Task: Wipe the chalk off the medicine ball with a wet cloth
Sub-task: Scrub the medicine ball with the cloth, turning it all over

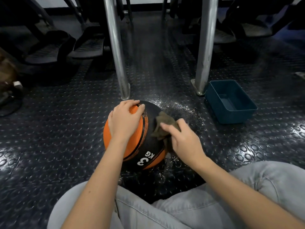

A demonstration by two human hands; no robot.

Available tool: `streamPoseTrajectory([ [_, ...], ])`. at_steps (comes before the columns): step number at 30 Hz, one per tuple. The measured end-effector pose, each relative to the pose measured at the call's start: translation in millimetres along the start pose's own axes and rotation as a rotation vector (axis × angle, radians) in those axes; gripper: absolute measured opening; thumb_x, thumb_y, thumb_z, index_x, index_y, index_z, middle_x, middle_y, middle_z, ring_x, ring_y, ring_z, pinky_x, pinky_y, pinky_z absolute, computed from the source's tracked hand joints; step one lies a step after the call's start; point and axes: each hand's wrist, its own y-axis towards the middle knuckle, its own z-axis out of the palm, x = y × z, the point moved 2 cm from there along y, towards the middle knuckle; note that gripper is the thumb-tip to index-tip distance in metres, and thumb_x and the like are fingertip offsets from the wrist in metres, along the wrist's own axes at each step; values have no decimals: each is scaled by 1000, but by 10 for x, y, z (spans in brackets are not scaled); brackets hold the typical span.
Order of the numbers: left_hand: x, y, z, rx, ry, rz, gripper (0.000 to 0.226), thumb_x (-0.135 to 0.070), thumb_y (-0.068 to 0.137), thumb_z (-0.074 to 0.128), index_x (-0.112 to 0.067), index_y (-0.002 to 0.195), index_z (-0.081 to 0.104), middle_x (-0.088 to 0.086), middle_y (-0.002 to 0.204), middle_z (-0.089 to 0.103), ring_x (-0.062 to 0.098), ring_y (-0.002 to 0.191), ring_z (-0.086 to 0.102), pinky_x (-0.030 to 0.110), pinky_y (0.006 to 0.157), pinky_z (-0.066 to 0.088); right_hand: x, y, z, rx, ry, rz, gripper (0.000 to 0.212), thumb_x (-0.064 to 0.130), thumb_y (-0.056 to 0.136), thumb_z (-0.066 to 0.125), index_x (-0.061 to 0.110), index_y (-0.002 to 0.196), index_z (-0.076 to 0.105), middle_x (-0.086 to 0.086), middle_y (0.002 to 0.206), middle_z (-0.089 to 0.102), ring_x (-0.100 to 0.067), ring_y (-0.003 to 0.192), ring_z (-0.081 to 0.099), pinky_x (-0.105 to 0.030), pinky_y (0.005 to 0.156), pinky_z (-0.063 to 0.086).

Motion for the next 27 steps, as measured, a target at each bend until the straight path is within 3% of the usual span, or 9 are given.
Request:
streamPoseTrajectory([
  [3, -30, 60, 10, 13, 17, -43, 33, -52, 90, 50, -37, 115, 65, -17, 129, 55, 12, 124, 45, 42, 108, 30, -230, 53, -50, 76, 27, 364, 42, 2, 91, 45, 22, 128, 53, 0, 100, 36, -25, 74, 51, -33, 57, 43],
  [6, -13, 66, 2, 15, 21, -61, 32, -52, 90, 50, -38, 115, 64, -16, 129, 54, 12, 123, 46, 40, 107, 31, 20, 119, -162, -41, 228, 187, 39, 9, 90, 42, 21, 126, 51, -7, 103, 44, -26, 76, 54, -34, 60, 48],
  [8, -9, 60, -8, 23, 26, -67, 31, -52, 90, 51, -38, 115, 64, -17, 130, 53, 12, 124, 44, 39, 106, 31, 157, 91, -88, -3, 211, 14, 35, 13, 85, 38, 21, 117, 50, -11, 97, 49, -25, 69, 54, -32, 55, 50],
  [13, -38, 40, -17, 33, 23, -37, 31, -52, 89, 53, -38, 115, 64, -20, 128, 53, 10, 124, 43, 40, 106, 32, -260, 187, -66, 78, 14, 372, 36, 6, 93, 44, 20, 124, 56, -3, 102, 40, -23, 75, 52, -35, 61, 45],
  [16, -34, 26, -17, 24, 18, -20, 30, -51, 89, 53, -37, 113, 65, -20, 126, 54, 10, 123, 44, 39, 106, 32, 33, 216, -175, -58, 203, 131, 37, 6, 88, 43, 19, 119, 57, -9, 97, 46, -23, 73, 51, -36, 59, 48],
  [18, -42, 19, -1, 35, 25, -12, 30, -51, 89, 53, -37, 113, 65, -20, 126, 55, 10, 122, 44, 39, 106, 31, 146, 109, -88, -6, 187, -18, 33, 8, 84, 41, 18, 113, 54, -13, 93, 49, -25, 68, 52, -33, 54, 49],
  [23, -129, 8, 63, 31, 60, 19, 31, -51, 89, 53, -36, 114, 64, -18, 127, 55, 11, 123, 45, 41, 109, 29, -263, 177, -82, 27, 79, 376, 33, 5, 92, 46, 15, 121, 58, -7, 105, 46, -28, 81, 55, -40, 67, 49],
  [25, -138, 7, 90, 26, 65, 19, 31, -50, 89, 53, -36, 114, 64, -18, 127, 55, 11, 123, 44, 42, 110, 28, -86, 203, -169, -78, 209, 254, 34, 6, 90, 46, 16, 120, 59, -6, 100, 47, -20, 80, 52, -34, 68, 47],
  [27, -134, 8, 104, 22, 73, 26, 31, -50, 89, 53, -36, 114, 64, -17, 127, 55, 12, 124, 44, 42, 110, 27, 98, 119, -147, -56, 247, 73, 34, 12, 87, 41, 19, 116, 57, -8, 96, 48, -18, 75, 50, -27, 63, 46],
])
